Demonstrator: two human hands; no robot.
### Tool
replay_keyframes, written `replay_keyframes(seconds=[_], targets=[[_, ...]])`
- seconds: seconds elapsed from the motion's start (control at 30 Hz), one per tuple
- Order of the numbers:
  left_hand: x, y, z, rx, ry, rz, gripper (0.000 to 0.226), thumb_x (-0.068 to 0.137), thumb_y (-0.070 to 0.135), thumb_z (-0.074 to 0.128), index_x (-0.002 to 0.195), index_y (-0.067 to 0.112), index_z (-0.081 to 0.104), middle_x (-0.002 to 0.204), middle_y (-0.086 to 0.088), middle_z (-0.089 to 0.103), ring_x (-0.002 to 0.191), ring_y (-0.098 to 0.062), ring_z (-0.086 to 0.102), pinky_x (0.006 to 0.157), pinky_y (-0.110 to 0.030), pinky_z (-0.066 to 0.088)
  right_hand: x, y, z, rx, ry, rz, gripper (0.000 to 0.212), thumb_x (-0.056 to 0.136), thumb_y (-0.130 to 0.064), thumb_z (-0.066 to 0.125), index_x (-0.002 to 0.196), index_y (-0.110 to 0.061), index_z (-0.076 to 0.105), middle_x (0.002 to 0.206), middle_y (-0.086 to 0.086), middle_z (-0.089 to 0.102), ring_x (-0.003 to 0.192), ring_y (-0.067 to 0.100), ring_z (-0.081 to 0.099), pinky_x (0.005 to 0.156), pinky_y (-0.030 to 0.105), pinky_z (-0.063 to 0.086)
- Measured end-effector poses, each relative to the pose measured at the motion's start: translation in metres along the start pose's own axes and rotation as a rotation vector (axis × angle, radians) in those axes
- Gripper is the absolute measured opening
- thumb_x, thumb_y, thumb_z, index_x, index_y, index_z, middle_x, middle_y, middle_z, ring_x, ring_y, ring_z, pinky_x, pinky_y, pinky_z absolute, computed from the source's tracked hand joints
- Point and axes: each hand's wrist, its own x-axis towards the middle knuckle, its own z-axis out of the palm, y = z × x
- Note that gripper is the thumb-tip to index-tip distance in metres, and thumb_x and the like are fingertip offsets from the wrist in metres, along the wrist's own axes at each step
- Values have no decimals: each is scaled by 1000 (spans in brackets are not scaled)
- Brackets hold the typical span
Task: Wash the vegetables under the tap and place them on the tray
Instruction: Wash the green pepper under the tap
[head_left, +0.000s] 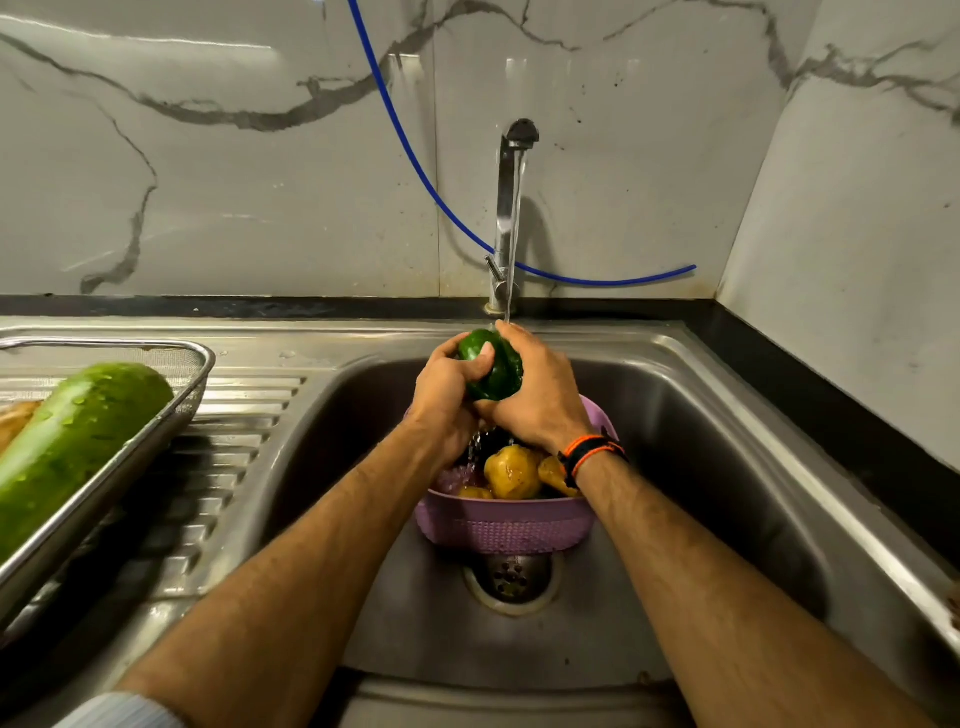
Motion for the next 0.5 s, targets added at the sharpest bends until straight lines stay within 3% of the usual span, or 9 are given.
replay_keyframes(seconds=[0.13, 0.3, 0.5], targets=[[0, 2, -1, -60, 42, -7, 38, 94, 6, 60, 130, 17, 59, 122, -14, 67, 108, -31, 66, 78, -43, 60, -3, -4, -1, 1, 89, -8, 73, 65, -21, 90, 131, -16, 58, 120, 5, 67, 108, 17, 61, 88, 20, 45], [-5, 6, -4, -19, -25, -25, 40, 94, 6, 58, 133, 17, 57, 125, -16, 65, 106, -31, 67, 64, -37, 59, 2, -2, 4, -16, -22, 32, 102, 64, -21, 89, 150, -13, 35, 147, 8, 47, 134, 25, 45, 111, 34, 41], [-4, 5, -1, -40, 0, -11, 43, 92, 1, 58, 131, 18, 59, 123, -14, 66, 108, -34, 66, 75, -45, 60, 0, -2, 1, -12, 78, 50, 102, 58, -25, 94, 146, -15, 45, 138, 8, 57, 125, 24, 55, 105, 35, 48]])
